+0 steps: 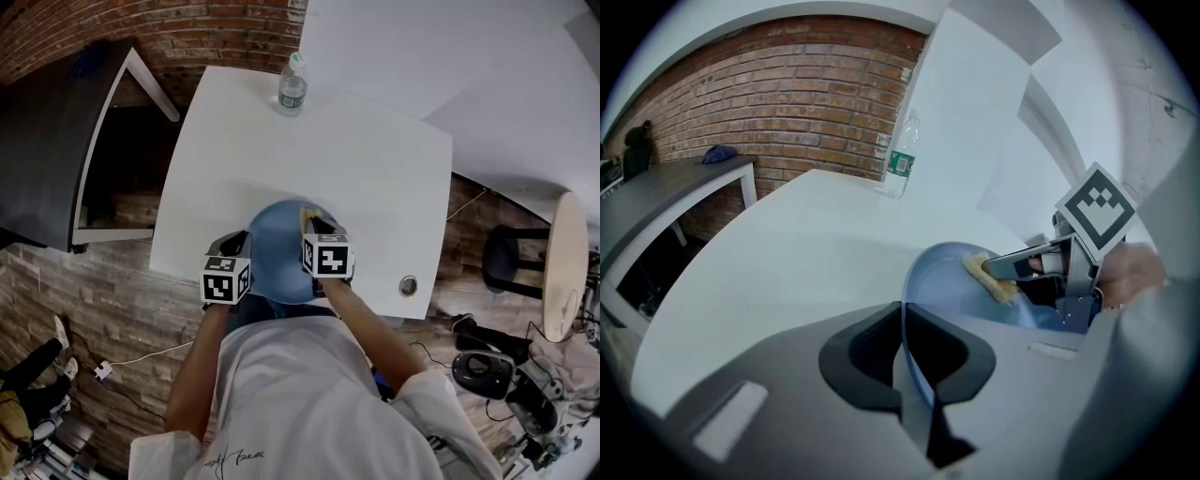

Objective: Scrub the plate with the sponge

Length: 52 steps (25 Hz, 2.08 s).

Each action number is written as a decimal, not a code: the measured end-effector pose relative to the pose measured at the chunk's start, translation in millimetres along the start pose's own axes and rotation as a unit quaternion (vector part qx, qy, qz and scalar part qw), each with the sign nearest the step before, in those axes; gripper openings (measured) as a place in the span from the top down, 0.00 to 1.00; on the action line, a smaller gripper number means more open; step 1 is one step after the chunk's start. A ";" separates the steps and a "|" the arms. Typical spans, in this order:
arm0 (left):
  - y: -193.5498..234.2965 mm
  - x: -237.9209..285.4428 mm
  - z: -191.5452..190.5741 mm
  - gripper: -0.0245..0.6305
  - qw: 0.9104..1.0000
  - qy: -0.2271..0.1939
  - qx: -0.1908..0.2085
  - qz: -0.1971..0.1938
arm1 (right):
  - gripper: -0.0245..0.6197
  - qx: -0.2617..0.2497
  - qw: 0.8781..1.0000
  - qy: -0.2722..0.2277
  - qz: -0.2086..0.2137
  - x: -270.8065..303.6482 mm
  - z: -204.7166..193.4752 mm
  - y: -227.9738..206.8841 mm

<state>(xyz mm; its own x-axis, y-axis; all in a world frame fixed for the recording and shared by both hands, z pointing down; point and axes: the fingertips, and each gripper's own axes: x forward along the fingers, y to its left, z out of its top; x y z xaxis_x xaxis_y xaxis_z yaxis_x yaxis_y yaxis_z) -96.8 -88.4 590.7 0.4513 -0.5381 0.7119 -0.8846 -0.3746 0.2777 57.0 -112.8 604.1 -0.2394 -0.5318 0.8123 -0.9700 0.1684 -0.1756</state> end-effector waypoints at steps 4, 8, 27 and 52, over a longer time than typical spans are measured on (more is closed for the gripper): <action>1.6 1.0 0.6 0.93 1.000 0.002 -0.001 0.001 | 0.94 -0.006 1.000 -0.001 0.006 4.7 2.9 4.0; 0.7 2.6 1.2 0.93 1.000 0.003 -0.002 0.000 | 0.94 -0.008 1.000 -0.003 0.008 6.5 4.3 4.8; 1.0 4.0 1.4 0.93 1.000 0.002 -0.004 0.005 | 0.94 -0.031 0.999 -0.002 0.022 15.1 10.5 22.1; 1.2 2.7 0.5 0.93 1.000 0.001 -0.008 0.006 | 0.94 -0.081 0.996 0.000 0.049 20.9 8.2 57.5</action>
<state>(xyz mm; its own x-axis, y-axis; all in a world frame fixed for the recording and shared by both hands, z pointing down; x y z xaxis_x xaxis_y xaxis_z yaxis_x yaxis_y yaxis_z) -96.6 -90.7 592.6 0.4409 -0.5413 0.7160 -0.8915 -0.3564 0.2795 -4.1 -121.0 606.4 -0.3325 -0.5065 0.7955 -0.9224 0.3504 -0.1624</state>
